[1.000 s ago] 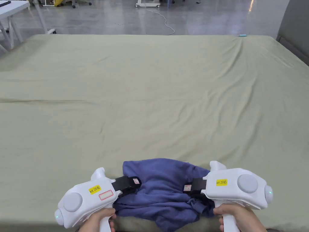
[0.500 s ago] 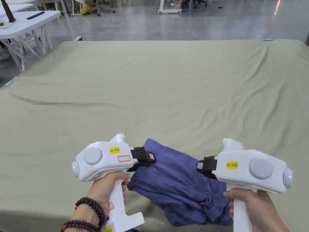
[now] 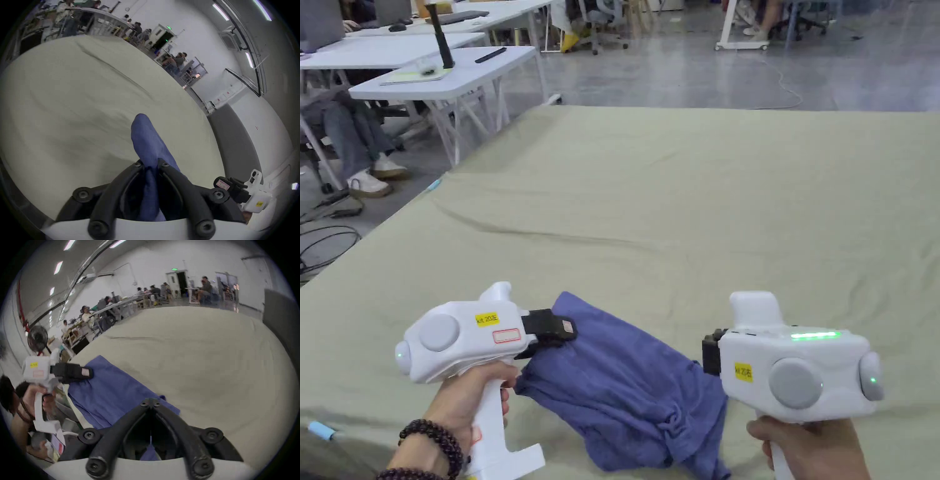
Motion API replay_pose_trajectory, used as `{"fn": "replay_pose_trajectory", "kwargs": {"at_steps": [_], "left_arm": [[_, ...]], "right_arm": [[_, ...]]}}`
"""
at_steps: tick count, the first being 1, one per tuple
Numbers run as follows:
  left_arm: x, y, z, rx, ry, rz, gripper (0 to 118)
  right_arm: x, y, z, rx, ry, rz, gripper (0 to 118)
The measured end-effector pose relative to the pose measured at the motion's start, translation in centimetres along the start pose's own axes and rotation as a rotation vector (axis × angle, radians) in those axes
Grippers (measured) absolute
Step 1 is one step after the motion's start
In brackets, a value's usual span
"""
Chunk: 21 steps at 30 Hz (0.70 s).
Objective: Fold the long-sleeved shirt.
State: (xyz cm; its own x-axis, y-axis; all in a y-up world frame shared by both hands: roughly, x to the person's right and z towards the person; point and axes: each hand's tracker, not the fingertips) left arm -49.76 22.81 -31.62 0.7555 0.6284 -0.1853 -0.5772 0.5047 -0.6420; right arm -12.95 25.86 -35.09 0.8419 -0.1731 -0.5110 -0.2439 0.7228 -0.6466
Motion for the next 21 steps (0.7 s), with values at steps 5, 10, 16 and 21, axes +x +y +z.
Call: {"fn": "replay_pose_trajectory", "kwargs": {"at_steps": [5,10,16,21], "left_arm": [[-7.8,5.3,5.2,0.097,0.104,-0.024,5],[-14.0,8.4,8.7,0.183,0.19,0.072,6],[-14.3,7.8,9.1,0.249,0.292,0.074,108],[-10.6,8.4,10.7,0.343,0.292,0.071,118]], "right_arm": [[-8.6,2.4,-6.3,0.046,0.066,0.124,0],[-15.5,3.7,-11.8,0.081,0.148,0.155,0],[-17.6,3.5,-14.3,0.047,0.126,0.224,0],[-14.3,4.5,-12.2,0.068,0.118,0.193,0]]}}
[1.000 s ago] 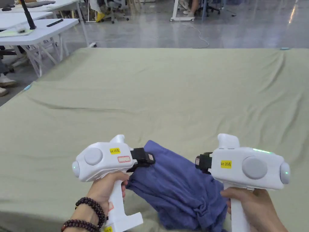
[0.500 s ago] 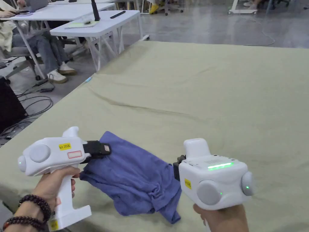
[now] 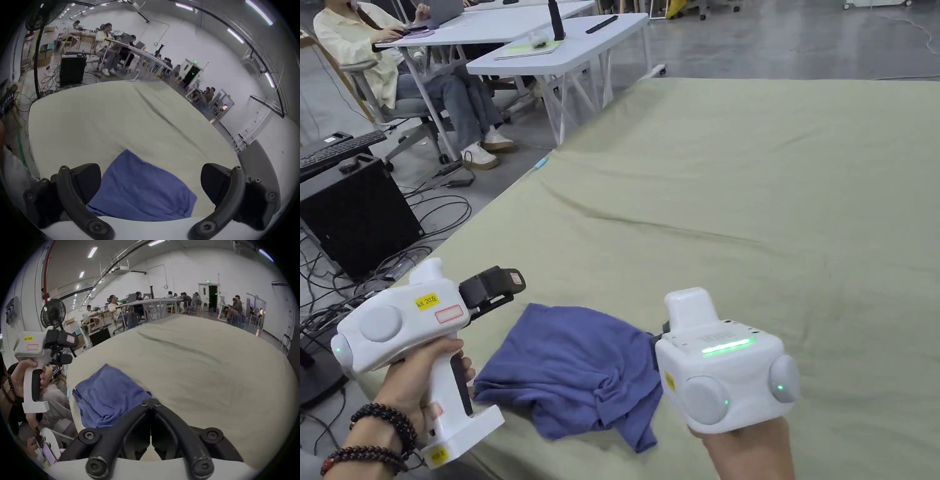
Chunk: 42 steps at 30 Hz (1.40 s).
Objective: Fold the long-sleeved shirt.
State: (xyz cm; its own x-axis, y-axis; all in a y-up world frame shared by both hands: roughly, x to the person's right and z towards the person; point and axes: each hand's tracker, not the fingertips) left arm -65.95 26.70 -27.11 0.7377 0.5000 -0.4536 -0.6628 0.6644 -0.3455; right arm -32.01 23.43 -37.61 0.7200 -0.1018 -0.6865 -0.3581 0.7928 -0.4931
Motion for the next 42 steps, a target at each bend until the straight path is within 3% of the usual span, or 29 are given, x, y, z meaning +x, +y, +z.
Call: {"fn": "replay_pose_trajectory", "kwargs": {"at_steps": [2,3,4,5,8,9,11,14,19,21,25,29,42], "left_arm": [[2.9,0.0,0.6,-0.006,-0.046,-0.04,118],[5.3,-0.5,1.0,0.0,-0.073,-0.083,109],[7.7,-1.1,1.5,0.033,-0.105,-0.137,88],[10.4,-1.8,1.9,0.059,-0.134,-0.194,58],[18.9,-4.6,2.9,0.084,-0.173,-0.357,26],[22.0,-5.9,3.3,0.092,-0.197,-0.406,4],[26.5,-7.9,4.1,0.133,-0.283,-0.46,1],[34.0,-12.5,7.2,0.333,-0.348,-0.592,0],[41.8,-19.4,10.8,0.502,-0.358,-0.653,0],[43.3,-22.0,11.4,0.548,-0.298,-0.697,0],[43.6,-26.9,11.4,0.557,-0.288,-0.685,0],[41.8,-30.7,10.9,0.49,-0.3,-0.657,0],[36.7,-35.0,12.2,0.464,-0.264,-0.677,0]], "right_arm": [[1.9,0.5,1.9,0.03,-0.017,-0.023,0],[3.1,0.9,3.2,0.048,-0.038,-0.037,0],[4.2,1.1,4.5,0.078,-0.065,-0.047,0],[5.4,1.4,6.2,0.1,-0.086,-0.06,0],[9.6,2.4,12.1,0.161,-0.134,-0.134,0],[11.0,2.7,14.6,0.197,-0.159,-0.148,0],[13.4,2.8,19.1,0.264,-0.228,-0.15,0],[16.8,2.2,25.9,0.356,-0.356,-0.146,0],[21.1,-1.4,35.1,0.497,-0.595,-0.103,0],[22.4,-3.6,37.6,0.533,-0.68,-0.104,0],[24.5,-8.2,39.9,0.574,-0.659,-0.118,0],[24.2,-12.5,40.5,0.589,-0.729,-0.151,0],[23.1,-18.9,39.5,0.536,-0.818,-0.147,0]]}}
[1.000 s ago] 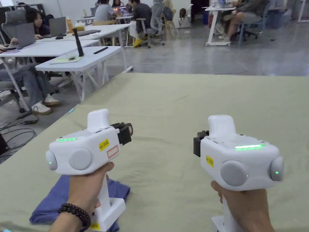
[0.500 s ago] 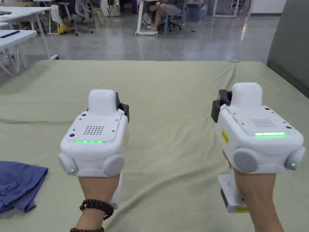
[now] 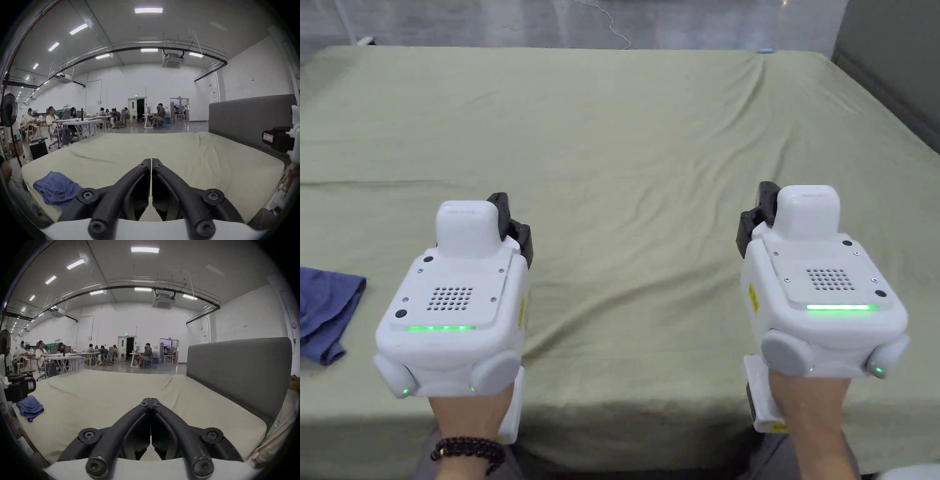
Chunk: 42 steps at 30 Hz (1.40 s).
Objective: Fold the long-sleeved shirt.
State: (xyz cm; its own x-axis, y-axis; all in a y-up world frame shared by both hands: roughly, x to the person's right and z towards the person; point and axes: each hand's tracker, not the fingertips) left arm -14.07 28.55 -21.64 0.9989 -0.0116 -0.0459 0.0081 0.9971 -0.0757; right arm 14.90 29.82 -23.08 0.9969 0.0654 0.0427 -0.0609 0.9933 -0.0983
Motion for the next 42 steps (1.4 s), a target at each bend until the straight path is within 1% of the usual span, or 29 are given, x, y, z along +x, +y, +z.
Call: {"fn": "replay_pose_trajectory", "kwargs": {"at_steps": [2,7,8,9,10,11,12,13,14,15,18,19,26,35,42], "left_arm": [[-0.2,-0.6,-0.2,-0.039,-0.01,0.008,0],[0.0,-0.7,-0.3,-0.038,-0.023,0.015,0],[0.2,-0.4,-0.2,-0.035,-0.019,0.008,2],[0.2,-0.3,-0.2,-0.027,-0.012,-0.006,14],[0.2,-0.3,-0.2,-0.022,-0.021,-0.011,30],[0.3,-0.2,-0.2,-0.021,-0.025,-0.016,53],[0.3,-0.3,-0.3,-0.021,-0.031,-0.016,79],[0.2,-0.2,-0.5,-0.03,-0.046,-0.012,87],[0.2,-0.2,-0.5,-0.033,-0.053,-0.007,89],[0.2,-0.2,-0.5,-0.032,-0.053,-0.003,94],[0.3,-0.4,-0.4,-0.038,-0.045,0.008,113],[0.3,-0.5,-0.5,-0.041,-0.048,0.01,115],[1.2,-1.5,-0.5,0.008,-0.07,-0.057,115],[1.2,-1.4,-0.2,0.063,-0.058,-0.071,115],[1.2,-1.3,-1.0,0.025,-0.057,-0.044,115]], "right_arm": [[0.0,0.0,0.1,-0.011,0.008,-0.008,0],[0.0,0.3,0.1,0.001,0.0,0.01,0],[-0.1,0.4,0.0,0.0,-0.003,0.008,0],[-0.1,0.4,0.0,-0.002,0.0,0.005,11],[-0.1,0.4,-0.1,-0.008,0.006,0.005,30],[0.0,0.4,0.0,-0.012,0.007,0.004,51],[0.0,0.4,-0.1,-0.014,0.009,0.003,76],[-0.1,0.4,-0.1,-0.017,0.01,0.001,90],[-0.2,0.3,0.0,-0.009,0.004,0.003,101],[-0.2,0.3,0.2,-0.002,0.003,0.006,109],[-0.4,0.3,0.3,0.008,0.006,0.023,109],[-0.2,0.1,0.4,0.011,0.006,0.027,109],[-0.3,-0.4,-0.1,-0.006,0.01,0.056,109],[-0.1,-0.2,0.0,0.002,0.022,0.037,109],[0.5,0.3,0.1,0.015,0.009,0.038,109]]}}
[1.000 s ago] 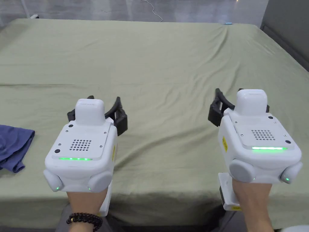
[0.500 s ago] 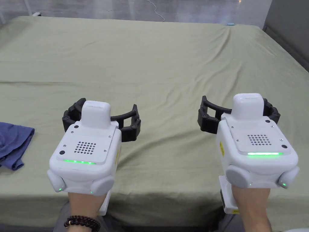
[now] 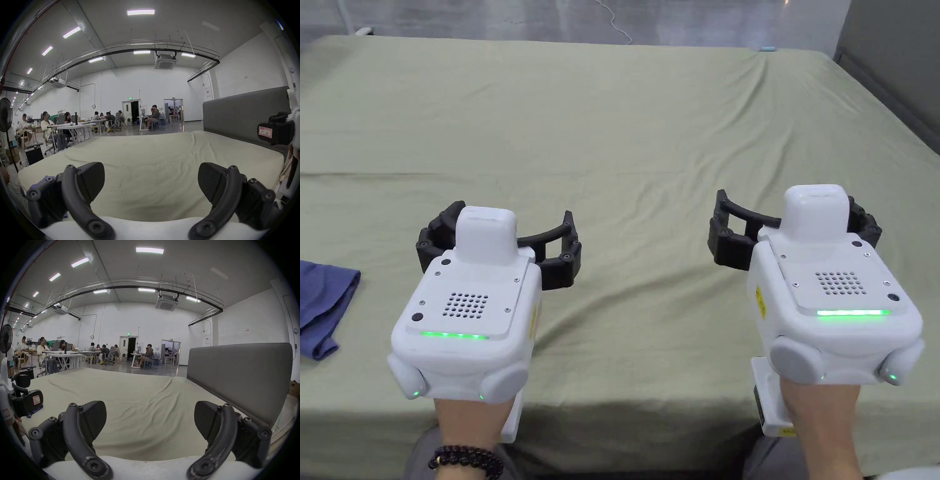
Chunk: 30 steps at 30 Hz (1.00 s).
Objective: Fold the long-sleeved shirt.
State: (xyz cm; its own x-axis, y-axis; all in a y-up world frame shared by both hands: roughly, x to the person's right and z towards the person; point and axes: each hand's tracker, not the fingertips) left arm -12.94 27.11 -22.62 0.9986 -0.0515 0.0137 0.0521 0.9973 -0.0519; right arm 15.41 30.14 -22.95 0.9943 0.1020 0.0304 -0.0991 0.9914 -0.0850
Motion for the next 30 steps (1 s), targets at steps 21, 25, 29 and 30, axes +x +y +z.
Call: {"fn": "replay_pose_trajectory", "kwargs": {"at_steps": [21,25,29,30], "left_arm": [[0.6,1.0,0.5,0.012,-0.005,-0.043,115],[0.6,1.2,0.4,0.014,-0.016,-0.044,115],[0.6,1.2,0.4,0.001,-0.014,-0.033,115],[0.6,1.2,0.4,-0.001,-0.014,-0.032,115]], "right_arm": [[0.5,-0.2,0.5,0.01,-0.025,-0.014,109],[0.3,-0.2,0.3,0.002,-0.016,-0.009,109],[0.1,-0.1,0.3,0.006,-0.018,-0.003,109],[0.1,0.0,0.4,0.007,-0.016,-0.006,109]]}}
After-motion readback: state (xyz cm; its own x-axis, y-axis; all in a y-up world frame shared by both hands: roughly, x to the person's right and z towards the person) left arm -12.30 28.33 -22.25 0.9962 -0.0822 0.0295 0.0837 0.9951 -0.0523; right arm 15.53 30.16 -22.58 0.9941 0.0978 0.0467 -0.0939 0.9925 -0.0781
